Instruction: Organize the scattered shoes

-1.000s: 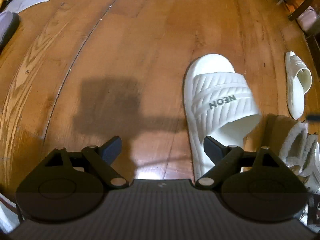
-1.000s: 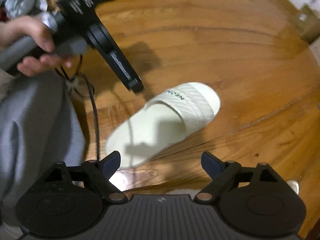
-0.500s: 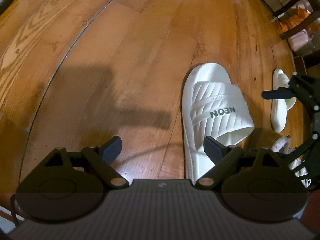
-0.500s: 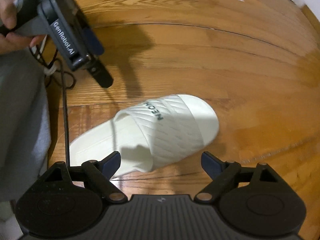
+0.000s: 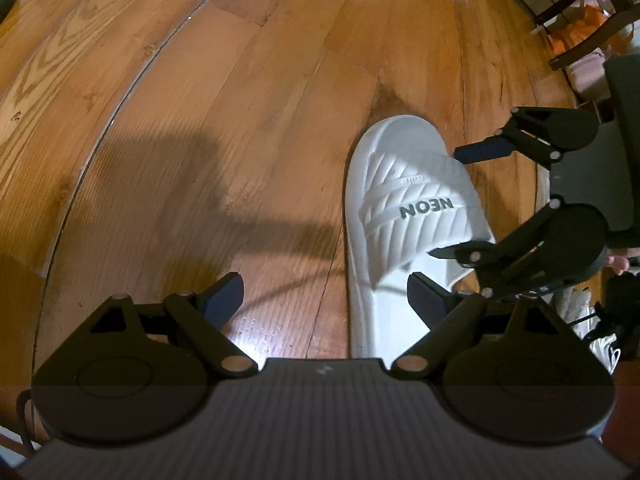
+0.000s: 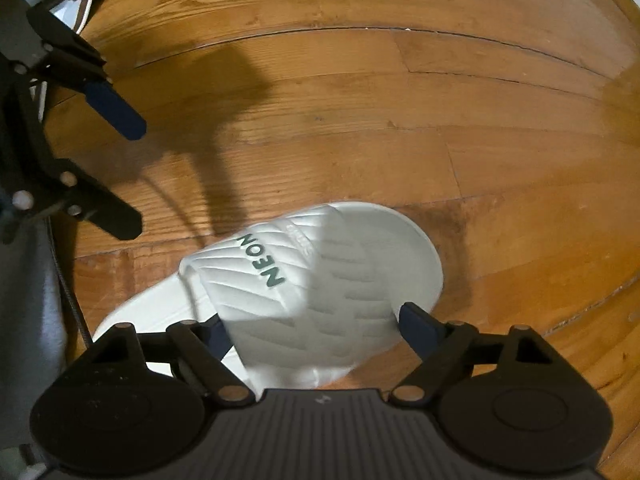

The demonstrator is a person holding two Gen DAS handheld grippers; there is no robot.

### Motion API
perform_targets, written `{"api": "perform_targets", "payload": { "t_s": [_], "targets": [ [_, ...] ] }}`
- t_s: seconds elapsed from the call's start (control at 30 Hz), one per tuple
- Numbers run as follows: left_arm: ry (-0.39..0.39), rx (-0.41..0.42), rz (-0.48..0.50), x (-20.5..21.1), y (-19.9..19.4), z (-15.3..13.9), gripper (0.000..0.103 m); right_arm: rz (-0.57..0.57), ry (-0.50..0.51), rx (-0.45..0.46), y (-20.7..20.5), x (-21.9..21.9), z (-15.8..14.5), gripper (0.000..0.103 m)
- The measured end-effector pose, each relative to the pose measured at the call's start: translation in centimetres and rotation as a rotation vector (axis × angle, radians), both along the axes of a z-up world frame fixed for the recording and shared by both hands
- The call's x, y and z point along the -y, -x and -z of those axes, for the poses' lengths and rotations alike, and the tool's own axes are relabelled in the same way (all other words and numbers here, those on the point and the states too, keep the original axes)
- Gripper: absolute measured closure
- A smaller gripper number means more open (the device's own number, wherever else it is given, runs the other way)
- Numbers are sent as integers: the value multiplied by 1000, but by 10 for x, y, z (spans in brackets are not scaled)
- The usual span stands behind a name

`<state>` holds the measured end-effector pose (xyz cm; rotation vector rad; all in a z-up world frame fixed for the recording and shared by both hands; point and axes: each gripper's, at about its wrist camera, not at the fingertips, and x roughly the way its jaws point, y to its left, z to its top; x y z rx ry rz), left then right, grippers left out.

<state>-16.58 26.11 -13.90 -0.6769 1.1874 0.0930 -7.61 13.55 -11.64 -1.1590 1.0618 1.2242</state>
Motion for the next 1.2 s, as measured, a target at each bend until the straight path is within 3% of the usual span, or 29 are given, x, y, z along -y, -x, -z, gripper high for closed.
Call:
{"api": "perform_targets", "payload": {
  "t_s": [0.23, 0.4, 0.5, 0.6, 0.63, 0.67, 0.8, 0.87, 0.9, 0.93, 1.07, 1.2],
  "targets": [
    [1, -10, -3, 0, -1, 3, 14, 39, 53, -27, -6, -16, 19, 17],
    [9, -7, -29, -5, 2, 3, 14, 203, 98, -42, -14, -20, 21, 21],
    [16, 5, -54, -10, 6, 0, 14, 374, 103, -42, -21, -15, 15, 21],
    [28, 19, -64, -12, 8, -2, 14, 593, 139, -61, -32, -6, 12, 21],
    [32, 23, -67, -13, 9, -2, 14, 732, 160, -92, -41, 2, 12, 21],
    [35, 27, -70, -13, 9, -3, 14, 801, 168, -112, -45, 6, 12, 21],
    [30, 41, -86, -13, 11, -6, 14, 1173, 134, -284, -65, 42, 9, 20],
    [-9, 53, -71, -10, 13, -9, 14, 1425, 118, -440, -70, 71, 13, 19],
    [-28, 58, -63, -8, 13, -11, 14, 1594, 117, -622, -64, 93, 21, 19],
    [-29, 58, -65, -8, 13, -11, 14, 1635, 120, -708, -57, 101, 23, 19],
    [6, 56, -79, -11, 14, -10, 14, 1484, 115, -618, -43, 96, 3, 12],
    [4, 35, -90, -13, 13, -7, 14, 1277, -22, -601, -33, 97, -25, 10]
  ]
}}
